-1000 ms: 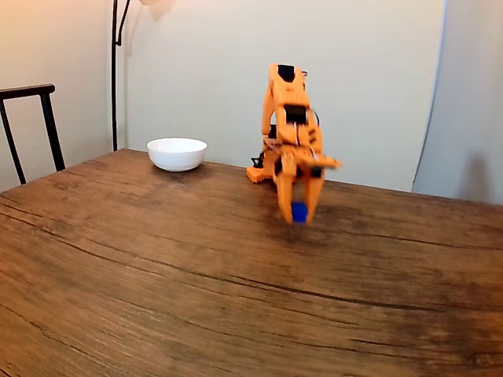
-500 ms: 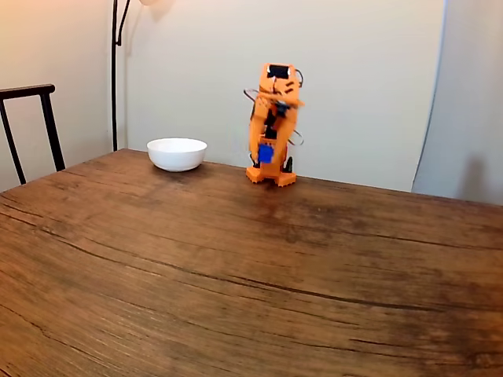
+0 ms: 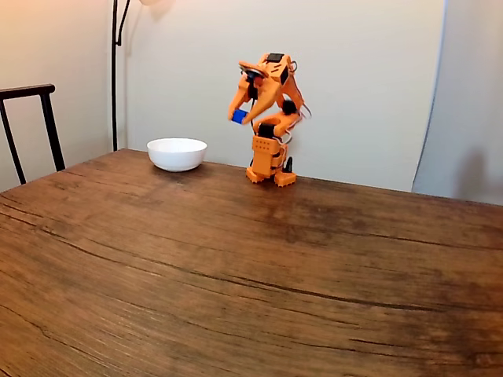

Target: Grasp the cube and drop it in the bowl

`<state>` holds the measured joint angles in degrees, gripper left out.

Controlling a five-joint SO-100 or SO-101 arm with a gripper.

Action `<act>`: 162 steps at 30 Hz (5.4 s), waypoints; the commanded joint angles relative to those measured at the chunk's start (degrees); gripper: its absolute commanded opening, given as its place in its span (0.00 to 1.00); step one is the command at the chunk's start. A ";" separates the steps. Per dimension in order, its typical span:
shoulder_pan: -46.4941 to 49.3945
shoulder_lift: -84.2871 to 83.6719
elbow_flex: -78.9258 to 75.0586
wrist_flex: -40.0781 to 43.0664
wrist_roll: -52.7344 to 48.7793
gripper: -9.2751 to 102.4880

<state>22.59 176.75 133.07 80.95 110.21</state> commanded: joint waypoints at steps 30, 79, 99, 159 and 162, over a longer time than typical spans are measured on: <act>50.54 9.58 15.47 -13.97 4.48 0.09; 47.29 9.93 26.98 -25.40 3.16 0.11; 1.58 9.84 16.17 -19.07 -11.07 0.08; -21.01 13.71 45.26 -31.20 -8.61 0.08; -21.88 13.71 45.26 -30.41 -8.61 0.08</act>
<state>0.97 190.28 178.51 50.89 101.43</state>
